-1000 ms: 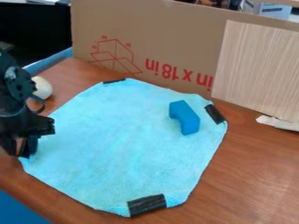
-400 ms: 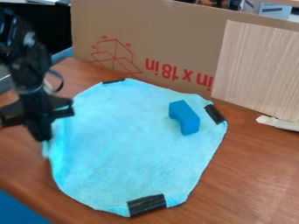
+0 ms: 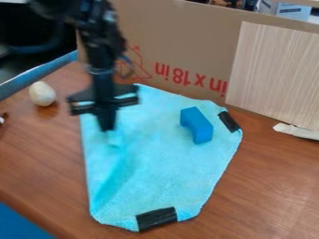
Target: Fold the cloth from bottom left to the top right
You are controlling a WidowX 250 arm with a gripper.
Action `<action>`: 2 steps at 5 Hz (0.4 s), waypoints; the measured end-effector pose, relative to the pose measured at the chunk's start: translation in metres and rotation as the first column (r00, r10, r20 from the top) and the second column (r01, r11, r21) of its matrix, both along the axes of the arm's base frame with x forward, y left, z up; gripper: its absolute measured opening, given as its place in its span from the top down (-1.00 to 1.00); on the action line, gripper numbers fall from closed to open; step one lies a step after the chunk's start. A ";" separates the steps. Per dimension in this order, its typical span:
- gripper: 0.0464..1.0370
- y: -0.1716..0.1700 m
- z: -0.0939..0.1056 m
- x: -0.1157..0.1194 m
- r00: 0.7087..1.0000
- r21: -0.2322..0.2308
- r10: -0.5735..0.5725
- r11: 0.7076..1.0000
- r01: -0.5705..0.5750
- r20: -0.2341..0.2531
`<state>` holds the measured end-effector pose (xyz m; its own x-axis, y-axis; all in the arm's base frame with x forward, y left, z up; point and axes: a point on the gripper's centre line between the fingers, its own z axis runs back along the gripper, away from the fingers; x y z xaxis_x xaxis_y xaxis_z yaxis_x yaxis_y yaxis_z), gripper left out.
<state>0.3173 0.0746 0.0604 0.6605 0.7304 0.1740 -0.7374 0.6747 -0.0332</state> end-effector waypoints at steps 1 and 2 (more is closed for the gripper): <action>0.98 -0.019 -0.003 0.023 1.000 -0.004 0.012 1.000 -0.012 -0.018; 0.98 -0.043 -0.004 0.045 1.000 -0.021 0.001 1.000 -0.001 -0.022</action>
